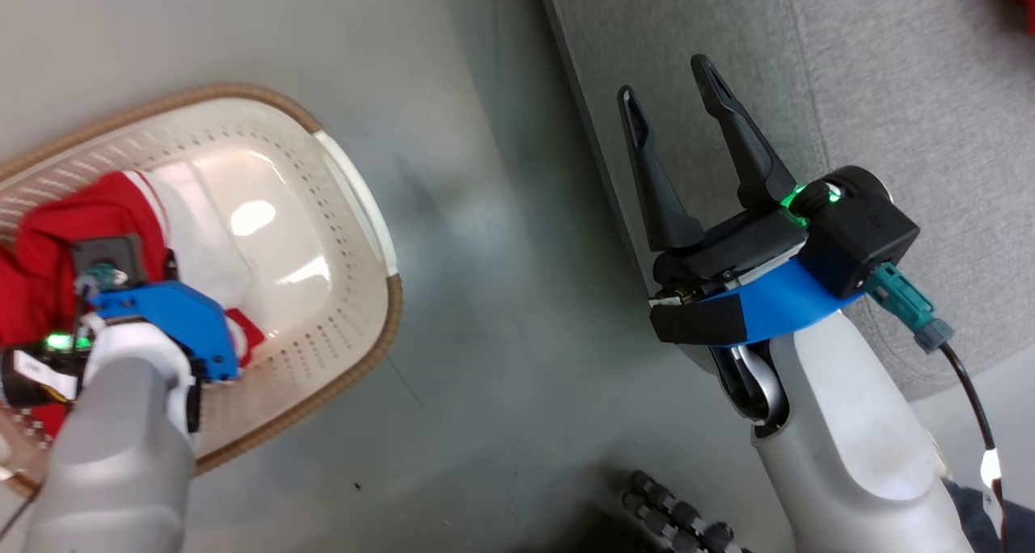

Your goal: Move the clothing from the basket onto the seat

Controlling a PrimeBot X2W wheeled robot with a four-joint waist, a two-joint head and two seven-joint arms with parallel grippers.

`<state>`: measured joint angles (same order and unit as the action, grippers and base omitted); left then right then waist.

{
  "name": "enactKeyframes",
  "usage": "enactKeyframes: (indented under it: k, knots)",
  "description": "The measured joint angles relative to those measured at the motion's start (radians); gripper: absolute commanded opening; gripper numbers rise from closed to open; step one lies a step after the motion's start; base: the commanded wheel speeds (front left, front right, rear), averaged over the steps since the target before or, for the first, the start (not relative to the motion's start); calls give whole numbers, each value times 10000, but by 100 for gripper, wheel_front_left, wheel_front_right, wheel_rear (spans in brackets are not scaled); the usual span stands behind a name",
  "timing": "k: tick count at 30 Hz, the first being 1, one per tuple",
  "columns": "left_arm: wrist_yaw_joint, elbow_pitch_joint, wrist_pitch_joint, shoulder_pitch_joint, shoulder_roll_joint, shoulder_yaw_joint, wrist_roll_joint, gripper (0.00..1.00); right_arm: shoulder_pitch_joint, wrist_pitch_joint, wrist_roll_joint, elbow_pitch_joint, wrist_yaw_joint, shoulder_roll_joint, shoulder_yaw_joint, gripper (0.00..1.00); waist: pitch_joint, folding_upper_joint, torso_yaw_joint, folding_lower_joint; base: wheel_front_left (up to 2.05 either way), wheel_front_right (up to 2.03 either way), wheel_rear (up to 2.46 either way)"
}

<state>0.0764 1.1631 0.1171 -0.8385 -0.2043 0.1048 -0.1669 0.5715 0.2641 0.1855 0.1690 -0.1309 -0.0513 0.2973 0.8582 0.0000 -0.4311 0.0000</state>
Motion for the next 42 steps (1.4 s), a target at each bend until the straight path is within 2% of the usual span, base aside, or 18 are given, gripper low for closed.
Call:
enactKeyframes:
  k: [11, 20, 24, 30, 42]
  knots:
    - [-734, 621, 460, 263, 1145, 520, -159, 0, -828, -541, -1034, 717, -2, 12, -631, 100, -2334, 0, 850, -2, 0, 0, 0]
    - [-1578, 639, 832, 400, 1522, 1300, -270, 0, -1914, -1250, -1358, 671, -2, -82, -802, 100, -4690, 0, 1793, -4, 0, 0, 0]
    - [-1933, -190, 809, 545, 1524, 2391, -1072, 0, -2324, -1538, -1338, 554, -2, -180, -828, 100, -5659, 0, 2274, -4, 0, 0, 0]
    - [-1996, -1889, 314, 773, 1540, 4372, -2483, 0, -3071, -1906, -1237, 412, 0, -230, -813, 100, -6972, 0, 2920, -4, 0, 0, 0]
    - [-1170, -4345, -236, -157, 1547, 7058, -4742, 0, -3728, -2328, -1112, 176, 0, -228, -550, 100, -8570, 0, 3536, -3, 0, 0, 0]
